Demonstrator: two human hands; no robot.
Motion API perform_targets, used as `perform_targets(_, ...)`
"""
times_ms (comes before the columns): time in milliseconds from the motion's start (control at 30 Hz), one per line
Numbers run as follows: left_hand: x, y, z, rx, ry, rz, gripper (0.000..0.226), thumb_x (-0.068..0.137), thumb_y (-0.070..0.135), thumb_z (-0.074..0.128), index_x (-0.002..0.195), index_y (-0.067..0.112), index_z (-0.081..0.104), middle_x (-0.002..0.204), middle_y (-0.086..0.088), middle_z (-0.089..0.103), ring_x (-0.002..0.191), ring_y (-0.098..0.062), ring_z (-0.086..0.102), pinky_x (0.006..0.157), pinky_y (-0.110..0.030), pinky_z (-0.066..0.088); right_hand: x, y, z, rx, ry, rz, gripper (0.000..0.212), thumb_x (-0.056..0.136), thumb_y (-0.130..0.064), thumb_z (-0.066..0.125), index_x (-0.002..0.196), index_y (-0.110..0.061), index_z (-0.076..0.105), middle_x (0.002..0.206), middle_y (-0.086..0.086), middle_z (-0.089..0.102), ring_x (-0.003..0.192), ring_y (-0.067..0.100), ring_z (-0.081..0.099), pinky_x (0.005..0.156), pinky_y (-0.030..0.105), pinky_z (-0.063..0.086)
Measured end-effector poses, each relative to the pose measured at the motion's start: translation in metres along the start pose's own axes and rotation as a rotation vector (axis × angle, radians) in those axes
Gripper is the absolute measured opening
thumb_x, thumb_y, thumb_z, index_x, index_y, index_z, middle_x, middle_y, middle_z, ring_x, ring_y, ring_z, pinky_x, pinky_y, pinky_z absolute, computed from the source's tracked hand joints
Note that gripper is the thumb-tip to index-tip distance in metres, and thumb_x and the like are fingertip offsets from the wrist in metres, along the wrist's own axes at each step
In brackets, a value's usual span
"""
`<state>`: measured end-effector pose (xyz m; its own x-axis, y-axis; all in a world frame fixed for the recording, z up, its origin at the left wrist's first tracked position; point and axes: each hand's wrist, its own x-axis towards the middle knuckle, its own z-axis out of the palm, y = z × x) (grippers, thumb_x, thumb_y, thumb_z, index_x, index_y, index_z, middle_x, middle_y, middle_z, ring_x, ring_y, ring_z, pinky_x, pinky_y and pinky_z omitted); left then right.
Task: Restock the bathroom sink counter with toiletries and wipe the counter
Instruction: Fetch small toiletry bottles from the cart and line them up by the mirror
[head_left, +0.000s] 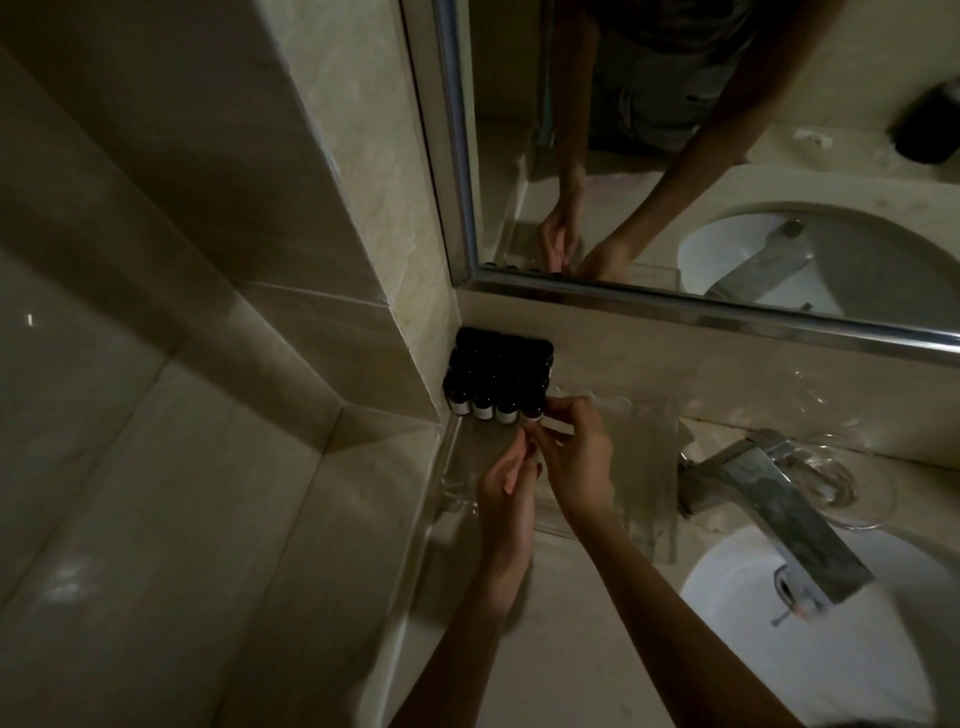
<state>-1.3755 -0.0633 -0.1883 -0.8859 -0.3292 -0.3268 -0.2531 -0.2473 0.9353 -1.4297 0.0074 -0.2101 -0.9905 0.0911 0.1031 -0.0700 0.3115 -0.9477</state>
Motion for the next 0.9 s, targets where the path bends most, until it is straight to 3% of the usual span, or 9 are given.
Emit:
perform_targets(233, 0.009, 0.0, -0.001, 0.014, 0.01, 0.007, 0.04, 0.095, -0.005, 0.041, 0.131, 0.007, 0.054, 0.115, 0.013, 0.063, 0.113, 0.0, 0.059, 0.099, -0.023, 0.047, 0.004, 0.005, 0.0, -0.041, -0.008, -0.02, 0.02, 0.082, -0.013, 0.073, 0.095, -0.02, 0.061, 0.094, -0.006, 0.064, 0.088, 0.004, 0.063, 0.077, 0.023, 0.056)
perform_targets(567, 0.001, 0.006, -0.015, 0.114, 0.034, -0.016, 0.042, 0.091, -0.001, 0.052, 0.132, 0.007, 0.054, 0.126, 0.0, 0.062, 0.12, -0.011, 0.057, 0.102, -0.028, 0.045, 0.002, 0.005, -0.008, -0.154, -0.043, 0.061, 0.028, 0.079, -0.032, 0.077, 0.102, -0.022, 0.063, 0.098, -0.013, 0.066, 0.086, 0.001, 0.062, 0.072, 0.019, 0.053)
perform_targets(667, -0.012, 0.016, -0.026, 0.158, 0.082, 0.011, 0.046, 0.081, 0.015, 0.056, 0.127, 0.007, 0.059, 0.116, 0.006, 0.065, 0.108, -0.002, 0.06, 0.095, -0.02, 0.047, -0.006, -0.002, -0.022, -0.191, -0.054, 0.058, 0.03, 0.079, -0.025, 0.077, 0.105, -0.02, 0.063, 0.103, -0.011, 0.066, 0.089, 0.006, 0.064, 0.075, 0.022, 0.053)
perform_targets(767, -0.029, 0.028, -0.032, 0.226, 0.135, 0.096, 0.03, 0.092, 0.009, 0.059, 0.121, 0.005, 0.064, 0.116, -0.001, 0.067, 0.107, -0.006, 0.062, 0.088, -0.012, 0.048, -0.023, -0.014, -0.044, -0.108, -0.065, 0.047, 0.027, 0.078, -0.023, 0.077, 0.101, -0.024, 0.061, 0.1, -0.014, 0.067, 0.089, 0.004, 0.065, 0.077, 0.022, 0.053)
perform_targets(900, -0.059, 0.047, -0.035, 0.238, 0.131, 0.157, 0.024, 0.091, 0.013, 0.063, 0.113, 0.01, 0.069, 0.108, 0.004, 0.07, 0.097, 0.003, 0.065, 0.079, -0.008, 0.049, -0.056, -0.035, -0.074, -0.006, -0.057, 0.09, 0.015, 0.081, -0.025, 0.073, 0.088, -0.036, 0.064, 0.089, -0.017, 0.069, 0.085, -0.001, 0.066, 0.078, 0.016, 0.051)
